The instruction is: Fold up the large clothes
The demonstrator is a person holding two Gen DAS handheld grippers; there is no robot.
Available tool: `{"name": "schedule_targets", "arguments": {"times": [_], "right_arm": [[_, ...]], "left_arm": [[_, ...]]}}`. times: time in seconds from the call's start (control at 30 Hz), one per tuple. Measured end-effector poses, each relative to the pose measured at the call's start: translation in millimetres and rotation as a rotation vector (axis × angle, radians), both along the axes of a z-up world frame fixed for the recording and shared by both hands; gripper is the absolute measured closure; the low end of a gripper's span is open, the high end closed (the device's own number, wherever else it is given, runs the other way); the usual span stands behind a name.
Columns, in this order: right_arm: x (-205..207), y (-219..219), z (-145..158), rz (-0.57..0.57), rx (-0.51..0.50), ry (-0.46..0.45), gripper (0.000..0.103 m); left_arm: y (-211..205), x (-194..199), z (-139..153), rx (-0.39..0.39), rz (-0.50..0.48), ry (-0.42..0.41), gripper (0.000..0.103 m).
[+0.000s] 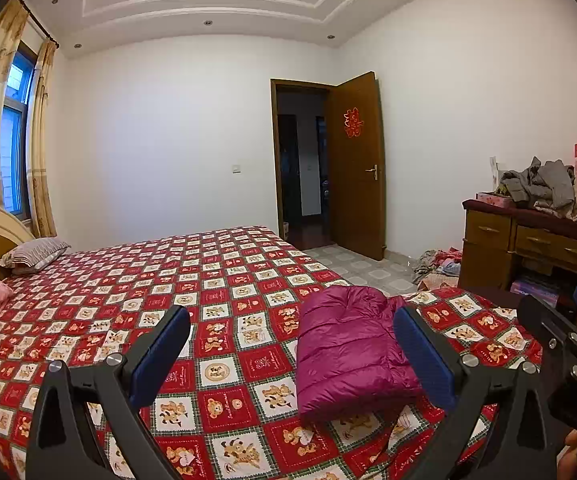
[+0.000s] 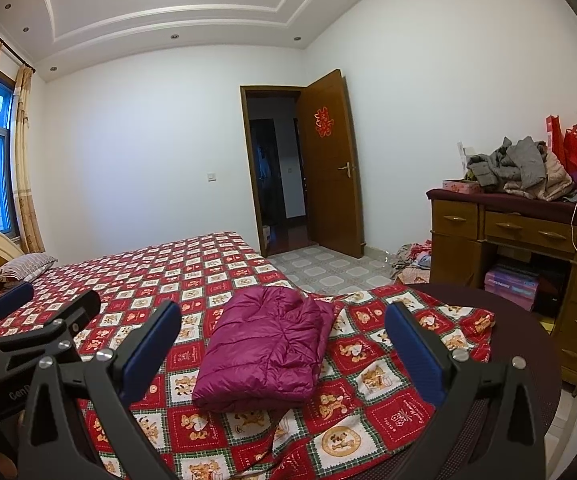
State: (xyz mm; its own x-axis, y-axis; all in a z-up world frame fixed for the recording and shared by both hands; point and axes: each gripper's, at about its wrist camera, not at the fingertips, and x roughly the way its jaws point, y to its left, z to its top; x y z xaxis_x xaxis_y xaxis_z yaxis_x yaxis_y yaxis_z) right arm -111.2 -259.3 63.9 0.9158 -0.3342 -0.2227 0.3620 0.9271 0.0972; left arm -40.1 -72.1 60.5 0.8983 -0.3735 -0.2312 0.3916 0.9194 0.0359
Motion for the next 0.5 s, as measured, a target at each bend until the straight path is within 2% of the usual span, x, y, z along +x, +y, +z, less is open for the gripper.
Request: {"name": "schedule_targets", "arguments": {"times": [0.5], "right_arm": [[0.8,-0.1,0.5,0.001,0.0,-0.001,0.0]], "left_arm": [[1.3,0.3,0.3,0.001,-0.001,0.0,0.001]]}}
